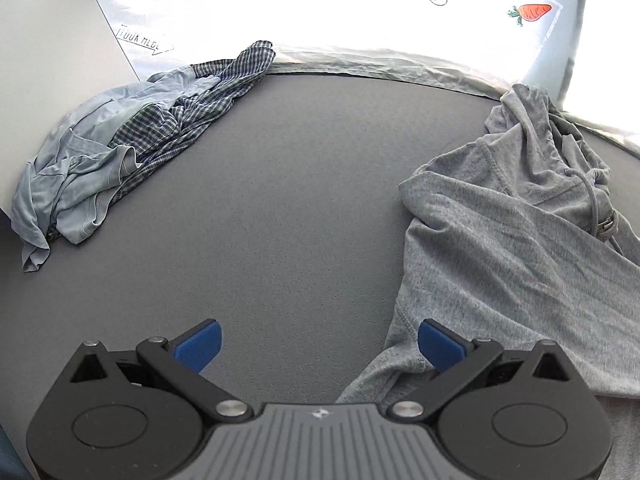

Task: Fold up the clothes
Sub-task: 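Lay the folded side flat with the right gripper and open it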

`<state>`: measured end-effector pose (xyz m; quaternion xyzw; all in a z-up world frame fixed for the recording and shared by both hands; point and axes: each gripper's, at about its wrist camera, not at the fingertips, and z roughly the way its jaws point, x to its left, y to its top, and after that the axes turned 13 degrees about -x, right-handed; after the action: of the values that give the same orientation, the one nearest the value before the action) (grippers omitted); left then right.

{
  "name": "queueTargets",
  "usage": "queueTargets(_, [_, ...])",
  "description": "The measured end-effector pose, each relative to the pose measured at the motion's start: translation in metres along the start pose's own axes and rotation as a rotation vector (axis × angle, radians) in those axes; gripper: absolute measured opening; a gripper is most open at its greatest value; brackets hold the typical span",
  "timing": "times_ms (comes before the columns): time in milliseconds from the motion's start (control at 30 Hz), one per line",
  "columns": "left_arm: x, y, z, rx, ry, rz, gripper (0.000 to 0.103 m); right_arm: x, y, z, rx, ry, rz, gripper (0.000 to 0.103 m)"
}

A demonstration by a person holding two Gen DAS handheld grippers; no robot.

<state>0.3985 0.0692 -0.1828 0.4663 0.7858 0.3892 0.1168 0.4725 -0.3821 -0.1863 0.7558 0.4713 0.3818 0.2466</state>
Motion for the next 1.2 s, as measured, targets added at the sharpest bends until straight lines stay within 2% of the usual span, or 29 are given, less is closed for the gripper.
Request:
queueTargets(133, [-0.007,-0.015,0.023,0.053,0.047,0.086,0.103,-0.009,-0.01,0.004,0.034,-0.027,0.036,0.008])
queueTargets(233, [-0.002,-0.018,0.026,0.058,0.046,0.059,0.103,-0.015,-0.014,0.004,0.04,-0.029,0.062,0.012])
queueTargets(333, [0.0,-0.015,0.029,0.081,0.038,0.053,0.103,-0.02,-0.016,0.002,0.034,-0.036,0.083,0.026])
queueTargets(400, [-0.001,-0.011,0.028,0.076,0.03,0.06,0.103,-0.023,-0.016,0.001,0.023,-0.038,0.093,0.045])
queueTargets(567, [-0.01,-0.008,0.033,0.068,0.041,0.066,0.103,-0.026,-0.019,0.005,0.035,-0.014,0.1,0.049])
queueTargets(633, [-0.008,-0.009,0.034,0.064,0.044,0.054,0.103,-0.023,-0.021,0.005,0.03,0.006,0.1,0.045])
queueTargets(767, [-0.006,-0.013,0.032,0.047,0.039,0.042,0.103,-0.019,-0.021,0.003,0.023,0.03,0.124,0.016])
queueTargets(1000, [-0.006,-0.017,0.031,0.043,0.061,-0.004,0.103,-0.008,-0.013,-0.006,0.004,0.187,0.263,0.012])
queueTargets(1200, [-0.01,-0.02,0.027,0.01,0.095,-0.003,0.103,0.048,-0.028,0.002,0.13,0.426,0.404,0.011])
